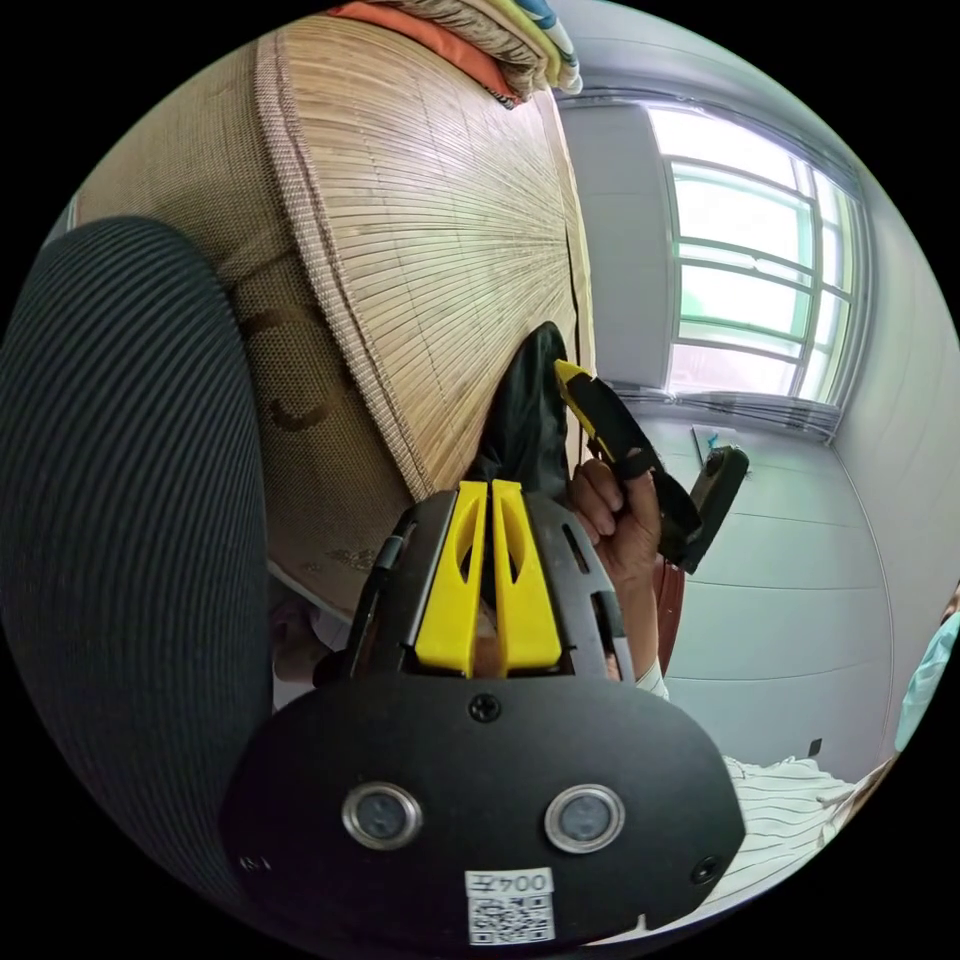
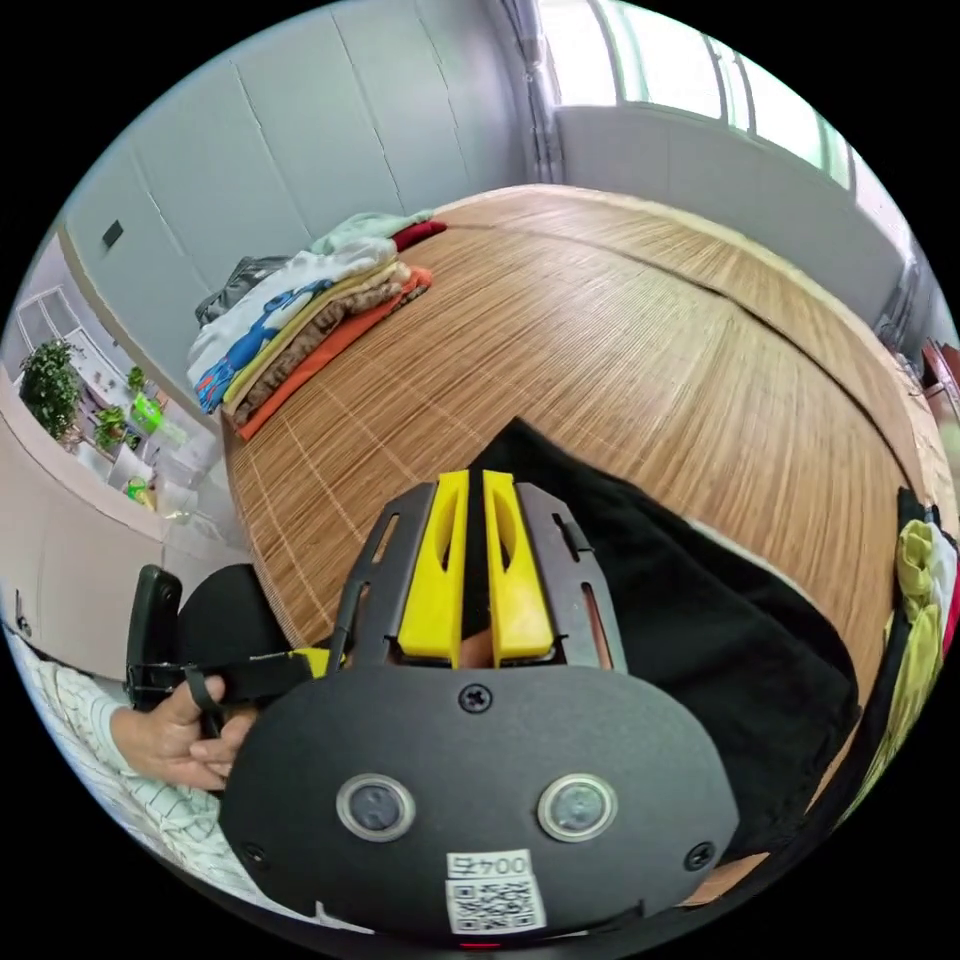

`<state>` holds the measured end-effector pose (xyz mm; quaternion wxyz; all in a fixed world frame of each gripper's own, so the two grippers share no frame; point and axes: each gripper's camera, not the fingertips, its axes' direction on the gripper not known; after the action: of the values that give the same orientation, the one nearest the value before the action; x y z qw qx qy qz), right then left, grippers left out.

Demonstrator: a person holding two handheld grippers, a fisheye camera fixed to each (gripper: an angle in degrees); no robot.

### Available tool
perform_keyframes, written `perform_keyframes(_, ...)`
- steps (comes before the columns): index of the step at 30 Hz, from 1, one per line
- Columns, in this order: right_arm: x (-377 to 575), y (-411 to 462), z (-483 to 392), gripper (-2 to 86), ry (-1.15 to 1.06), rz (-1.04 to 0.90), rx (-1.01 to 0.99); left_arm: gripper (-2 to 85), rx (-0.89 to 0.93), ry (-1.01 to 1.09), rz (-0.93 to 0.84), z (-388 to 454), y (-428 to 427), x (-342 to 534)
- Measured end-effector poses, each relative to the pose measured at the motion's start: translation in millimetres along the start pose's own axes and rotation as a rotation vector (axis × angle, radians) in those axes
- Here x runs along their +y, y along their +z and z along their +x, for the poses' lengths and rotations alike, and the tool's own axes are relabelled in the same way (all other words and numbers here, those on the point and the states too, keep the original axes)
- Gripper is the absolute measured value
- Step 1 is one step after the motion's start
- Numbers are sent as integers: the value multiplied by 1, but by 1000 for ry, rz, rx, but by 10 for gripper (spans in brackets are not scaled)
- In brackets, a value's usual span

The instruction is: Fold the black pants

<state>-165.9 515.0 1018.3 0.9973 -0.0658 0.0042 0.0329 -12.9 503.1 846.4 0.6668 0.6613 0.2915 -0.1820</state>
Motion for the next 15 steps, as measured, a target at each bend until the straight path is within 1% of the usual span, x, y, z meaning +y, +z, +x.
perform_keyframes(1,-6,-7,3,61,10,49,53,10,0,2,1,0,1,2)
perform_keyframes(2,-14,-9,6,72,2,56,78,10,0,3,1,0,1,3)
perform_keyframes(4,-27,-2,3,76,-45,15,90,11,1,1,-1,0,3,7)
perform_keyframes(6,-34,12,-5,56,-96,-46,148,11,6,-6,-4,0,5,9)
perform_keyframes(8,-36,18,-14,11,-104,-37,231,12,9,-8,-6,-1,5,11)
perform_keyframes(13,-34,17,-34,-5,-114,-8,246,12,9,-5,-5,-1,7,18)
perform_keyframes(15,-33,18,-42,-5,-112,-27,208,12,9,-2,-6,-1,8,19)
